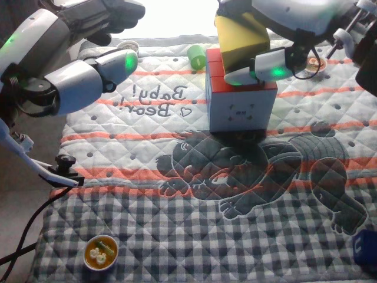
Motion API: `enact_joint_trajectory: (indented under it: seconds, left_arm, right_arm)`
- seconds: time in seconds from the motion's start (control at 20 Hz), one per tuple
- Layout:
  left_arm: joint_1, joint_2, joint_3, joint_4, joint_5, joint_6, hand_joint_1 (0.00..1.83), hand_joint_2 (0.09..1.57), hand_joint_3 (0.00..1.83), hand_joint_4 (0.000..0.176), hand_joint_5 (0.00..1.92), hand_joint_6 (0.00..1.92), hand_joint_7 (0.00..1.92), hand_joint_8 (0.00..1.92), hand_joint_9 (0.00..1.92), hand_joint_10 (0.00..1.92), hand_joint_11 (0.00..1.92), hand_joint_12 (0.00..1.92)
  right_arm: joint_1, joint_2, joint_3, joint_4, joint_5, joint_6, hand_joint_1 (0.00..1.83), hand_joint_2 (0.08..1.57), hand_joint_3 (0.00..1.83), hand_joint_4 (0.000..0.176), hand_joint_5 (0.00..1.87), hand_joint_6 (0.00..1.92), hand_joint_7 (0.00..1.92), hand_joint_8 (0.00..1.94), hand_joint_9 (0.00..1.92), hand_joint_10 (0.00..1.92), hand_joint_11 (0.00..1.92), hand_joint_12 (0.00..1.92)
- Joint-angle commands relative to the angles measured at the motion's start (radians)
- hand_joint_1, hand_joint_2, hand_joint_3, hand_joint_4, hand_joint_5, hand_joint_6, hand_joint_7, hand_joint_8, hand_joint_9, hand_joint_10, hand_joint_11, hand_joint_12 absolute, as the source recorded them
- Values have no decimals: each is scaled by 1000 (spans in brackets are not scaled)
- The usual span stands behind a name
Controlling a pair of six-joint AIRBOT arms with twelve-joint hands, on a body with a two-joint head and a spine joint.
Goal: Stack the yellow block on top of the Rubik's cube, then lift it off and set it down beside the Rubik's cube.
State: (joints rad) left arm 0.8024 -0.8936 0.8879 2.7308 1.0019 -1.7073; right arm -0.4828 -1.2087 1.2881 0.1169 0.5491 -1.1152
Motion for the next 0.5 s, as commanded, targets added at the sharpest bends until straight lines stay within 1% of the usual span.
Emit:
enact_joint_trajectory:
  seconds: [0.0, 0.05, 0.1, 0.15, 0.2, 0.25, 0.3, 0.35, 0.45]
  left_arm:
    - [-7, 3, -2, 20, 126, -11, 810, 1292, 0, 5, 513, 277, 476, 197, 243, 596, 0, 1341]
    - [-7, 3, -2, 19, 126, -11, 810, 1292, 0, 5, 513, 277, 476, 197, 243, 596, 0, 1341]
    - [-5, 3, -3, 17, 127, -11, 835, 1292, 0, 17, 566, 161, 503, 103, 236, 574, 0, 1348]
    - [-2, 3, -4, 15, 130, -11, 836, 1288, 0, 27, 576, 149, 500, 90, 228, 571, 0, 1354]
    - [2, 5, -6, 12, 134, -11, 836, 1288, 0, 27, 576, 149, 500, 90, 228, 571, 0, 1354]
    - [8, 8, -10, 8, 142, -11, 845, 1286, 0, 38, 586, 103, 505, 50, 245, 516, 0, 1323]
    - [16, 14, -16, 2, 152, -11, 843, 1283, 0, 37, 593, 96, 512, 45, 251, 510, 0, 1331]
    - [24, 19, -20, -3, 161, -11, 850, 1281, 0, 34, 600, 91, 523, 44, 265, 512, 0, 1362]
    - [40, 29, -29, -15, 179, -11, 832, 1283, 0, 31, 600, 85, 530, 42, 266, 524, 0, 1392]
  right_arm:
    - [18, 1, -8, -3, 137, -2, 1338, 1234, 3, 0, 910, 1063, 711, 1444, 542, 1701, 237, 1901]
    - [18, 1, -12, -4, 142, -2, 1338, 1234, 3, 0, 910, 1063, 711, 1444, 542, 1701, 237, 1901]
    - [21, 1, -28, -5, 163, -2, 1237, 1212, 0, 0, 919, 1170, 706, 1358, 481, 1372, 149, 1754]
    - [22, 10, -49, -7, 194, -2, 1215, 1206, 0, 0, 914, 1199, 715, 1321, 483, 1205, 99, 1729]
    - [22, 33, -71, -11, 224, -2, 1215, 1206, 0, 0, 914, 1199, 715, 1321, 483, 1205, 99, 1729]
    - [15, 60, -97, -20, 253, -2, 1180, 1219, 0, 0, 834, 1240, 749, 1378, 600, 1372, 362, 1908]
    - [3, 94, -129, -34, 284, -2, 1220, 1182, 0, 0, 919, 985, 830, 1408, 672, 1566, 531, 1918]
    - [-10, 118, -153, -45, 310, -2, 1232, 1166, 0, 0, 958, 903, 847, 1402, 652, 1617, 513, 1920]
    - [-50, 164, -198, -79, 366, 20, 1223, 1166, 0, 0, 969, 923, 823, 1407, 628, 1590, 487, 1921]
